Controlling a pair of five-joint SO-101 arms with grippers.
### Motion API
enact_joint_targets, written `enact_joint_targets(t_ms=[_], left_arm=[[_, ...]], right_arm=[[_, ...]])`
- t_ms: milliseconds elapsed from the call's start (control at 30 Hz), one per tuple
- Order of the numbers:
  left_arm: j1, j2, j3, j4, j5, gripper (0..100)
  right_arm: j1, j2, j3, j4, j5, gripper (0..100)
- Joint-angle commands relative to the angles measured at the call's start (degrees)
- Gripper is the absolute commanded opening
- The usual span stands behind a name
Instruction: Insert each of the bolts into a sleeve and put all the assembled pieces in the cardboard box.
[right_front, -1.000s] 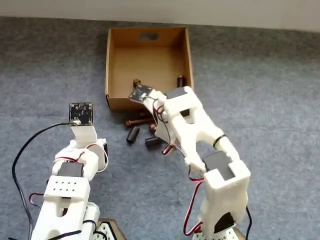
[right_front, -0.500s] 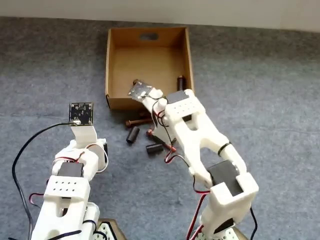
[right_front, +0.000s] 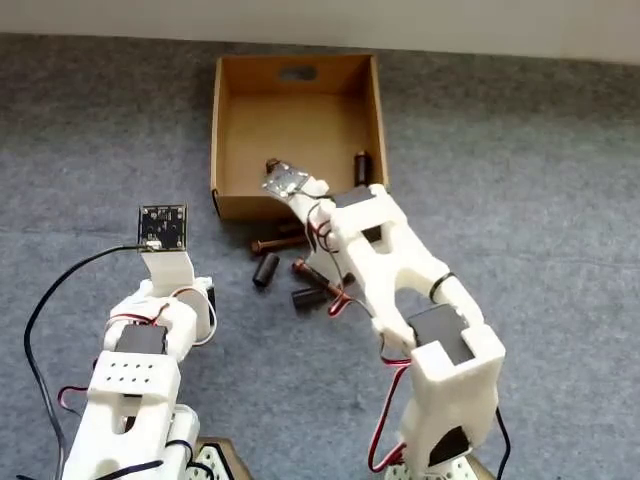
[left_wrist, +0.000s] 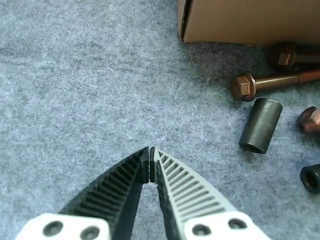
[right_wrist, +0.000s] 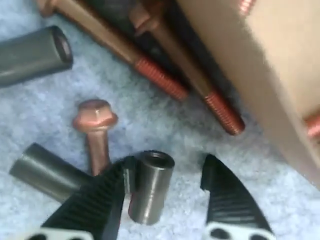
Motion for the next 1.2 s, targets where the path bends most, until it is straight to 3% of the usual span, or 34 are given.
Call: enact_joint_targets(t_ms=[0, 200, 333, 567, 833, 1000, 1167], left_arm=[[-0.13, -1.45, -0.22, -0.88, -0.35, 4], [-0.13, -1.45, -0.22, -0.88, -0.35, 4], [-0.13, -1.45, -0.22, -0.88, -0.35, 4], [-0.13, -1.45, -0.22, -0.88, -0.35, 4], [-0.13, -1.45, -0.22, -0.88, -0.35, 4], [-0.13, -1.45, -0.22, -0.88, -0.35, 4], [-0.13, -1.45, -0.22, -0.88, -0.35, 4]], right_arm=[[4.35, -0.04, -0.13, 1.45, 0.88, 13.2], [7.25, -0.22, -0.13, 5.32, 0.7, 0.2], [7.69, -5.05, 0.4, 6.55, -0.62, 0.5], [7.78, -21.32, 10.86, 5.67, -10.46, 0.5], [11.21, -21.76, 19.12, 2.68, -10.46, 0.8], [11.56, -21.76, 24.31, 1.63, -10.29, 12.9], [11.56, -21.67, 25.71, 1.54, -8.35, 12.6]])
